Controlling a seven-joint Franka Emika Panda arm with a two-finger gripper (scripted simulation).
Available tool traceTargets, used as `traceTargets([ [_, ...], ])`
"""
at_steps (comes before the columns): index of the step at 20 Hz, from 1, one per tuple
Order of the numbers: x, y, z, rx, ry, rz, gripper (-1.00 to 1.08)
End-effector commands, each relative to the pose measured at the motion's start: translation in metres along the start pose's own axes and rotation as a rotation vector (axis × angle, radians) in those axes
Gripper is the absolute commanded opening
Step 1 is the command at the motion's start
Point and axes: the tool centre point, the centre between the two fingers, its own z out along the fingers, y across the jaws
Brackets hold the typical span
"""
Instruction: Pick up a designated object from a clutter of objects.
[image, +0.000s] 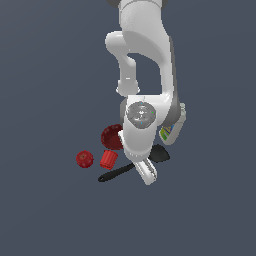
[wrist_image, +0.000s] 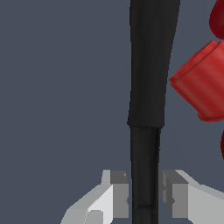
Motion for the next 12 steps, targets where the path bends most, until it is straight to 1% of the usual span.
traceTargets([
  [1, 0.019, 0.005, -0.026, 0.002, 0.001, 0.0, -1.0],
  [12, 0.101, 0.026, -0.133, 0.002, 0.001, 0.0, -1.0],
])
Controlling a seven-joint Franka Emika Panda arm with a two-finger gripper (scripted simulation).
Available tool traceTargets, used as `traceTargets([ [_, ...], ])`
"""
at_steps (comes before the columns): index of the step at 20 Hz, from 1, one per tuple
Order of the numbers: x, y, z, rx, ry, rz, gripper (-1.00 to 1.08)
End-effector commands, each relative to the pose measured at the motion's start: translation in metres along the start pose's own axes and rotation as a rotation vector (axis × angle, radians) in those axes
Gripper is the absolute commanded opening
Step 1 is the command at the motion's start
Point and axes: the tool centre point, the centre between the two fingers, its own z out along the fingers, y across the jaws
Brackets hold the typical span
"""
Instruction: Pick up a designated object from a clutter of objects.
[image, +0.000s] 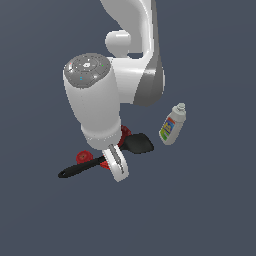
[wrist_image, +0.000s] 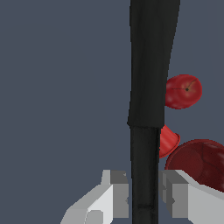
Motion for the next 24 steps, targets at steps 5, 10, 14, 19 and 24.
traceTargets([
  [5, 0.046, 0.011, -0.061, 0.001, 0.001, -0.001, -1.0],
  [10, 0.074, 0.016, -0.096, 0.001, 0.001, -0.002, -1.0],
  [14, 0.092, 0.02, -0.119, 0.001, 0.001, -0.002, -1.0],
  [19, 0.111, 0.023, -0.143, 0.001, 0.002, -0.003, -1.0],
  [24, 0.125, 0.024, -0.159, 0.001, 0.002, -0.003, -1.0],
])
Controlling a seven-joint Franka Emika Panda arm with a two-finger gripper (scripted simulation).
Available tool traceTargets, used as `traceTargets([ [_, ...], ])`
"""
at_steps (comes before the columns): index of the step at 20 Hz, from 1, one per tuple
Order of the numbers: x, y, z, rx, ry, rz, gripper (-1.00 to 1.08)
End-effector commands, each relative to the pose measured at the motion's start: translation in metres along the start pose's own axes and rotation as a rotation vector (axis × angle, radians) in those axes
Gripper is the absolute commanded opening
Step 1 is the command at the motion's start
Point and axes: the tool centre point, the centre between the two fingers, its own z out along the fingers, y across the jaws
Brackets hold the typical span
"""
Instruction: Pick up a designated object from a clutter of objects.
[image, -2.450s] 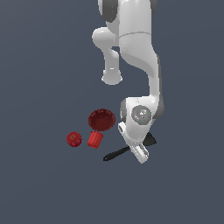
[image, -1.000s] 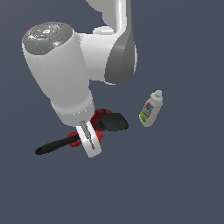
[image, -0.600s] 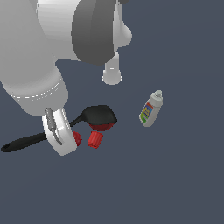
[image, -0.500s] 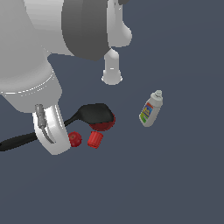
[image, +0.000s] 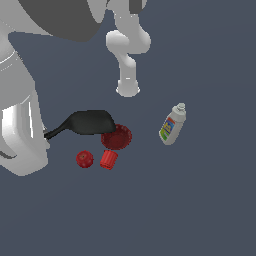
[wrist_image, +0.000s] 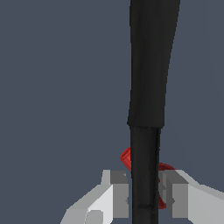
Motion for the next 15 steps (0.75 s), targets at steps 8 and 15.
traceTargets([
  [8, 0.015, 0.001, -0.019, 0.001, 0.001, -0.001, -1.0],
  [15, 0.017, 0.001, -0.021, 0.001, 0.001, 0.0, -1.0],
])
